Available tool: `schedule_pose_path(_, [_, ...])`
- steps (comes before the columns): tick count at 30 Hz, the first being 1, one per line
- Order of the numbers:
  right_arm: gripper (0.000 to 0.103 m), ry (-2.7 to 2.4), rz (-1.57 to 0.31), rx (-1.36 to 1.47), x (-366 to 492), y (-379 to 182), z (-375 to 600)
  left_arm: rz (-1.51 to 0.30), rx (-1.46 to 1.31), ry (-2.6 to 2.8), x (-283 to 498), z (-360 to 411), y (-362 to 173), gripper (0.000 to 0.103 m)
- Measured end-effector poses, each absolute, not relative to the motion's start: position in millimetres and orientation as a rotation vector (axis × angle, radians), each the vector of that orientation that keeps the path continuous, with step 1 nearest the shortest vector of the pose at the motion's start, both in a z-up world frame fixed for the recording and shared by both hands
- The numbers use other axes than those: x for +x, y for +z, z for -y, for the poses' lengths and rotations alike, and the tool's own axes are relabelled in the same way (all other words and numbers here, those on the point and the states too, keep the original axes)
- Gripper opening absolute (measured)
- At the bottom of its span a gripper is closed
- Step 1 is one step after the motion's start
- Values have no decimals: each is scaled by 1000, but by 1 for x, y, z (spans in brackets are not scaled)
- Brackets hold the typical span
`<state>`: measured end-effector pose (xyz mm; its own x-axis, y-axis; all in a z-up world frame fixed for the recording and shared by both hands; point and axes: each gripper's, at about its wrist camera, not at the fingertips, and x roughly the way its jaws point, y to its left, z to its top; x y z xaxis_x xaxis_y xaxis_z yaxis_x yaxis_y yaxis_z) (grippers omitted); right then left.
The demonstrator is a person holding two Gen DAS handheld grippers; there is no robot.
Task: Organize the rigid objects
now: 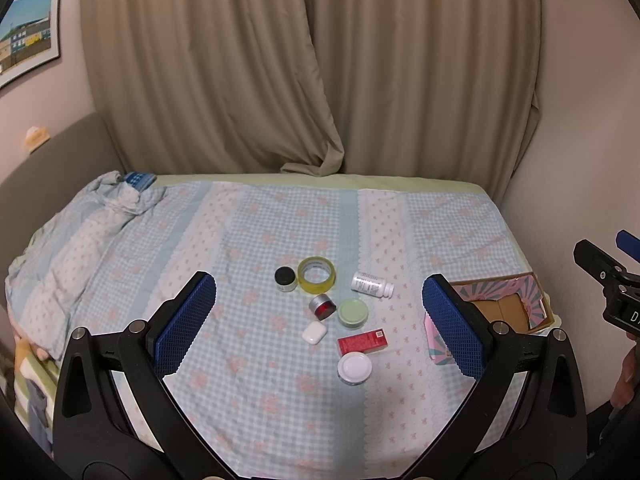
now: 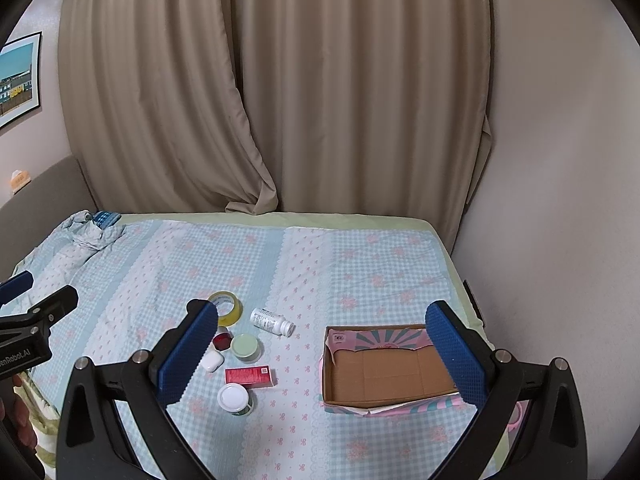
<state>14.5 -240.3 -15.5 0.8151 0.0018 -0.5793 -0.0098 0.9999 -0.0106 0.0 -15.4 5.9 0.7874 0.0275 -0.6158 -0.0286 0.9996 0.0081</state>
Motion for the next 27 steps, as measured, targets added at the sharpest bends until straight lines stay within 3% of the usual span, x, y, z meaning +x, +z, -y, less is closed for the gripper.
schedule_pose_path(19, [103, 22, -623, -23, 16, -13, 254, -681, 1, 45, 4, 31, 8, 103])
schedule_pose_path(27, [103, -11, -644, -6, 21, -28, 242, -726, 27, 55, 26, -7, -19, 103])
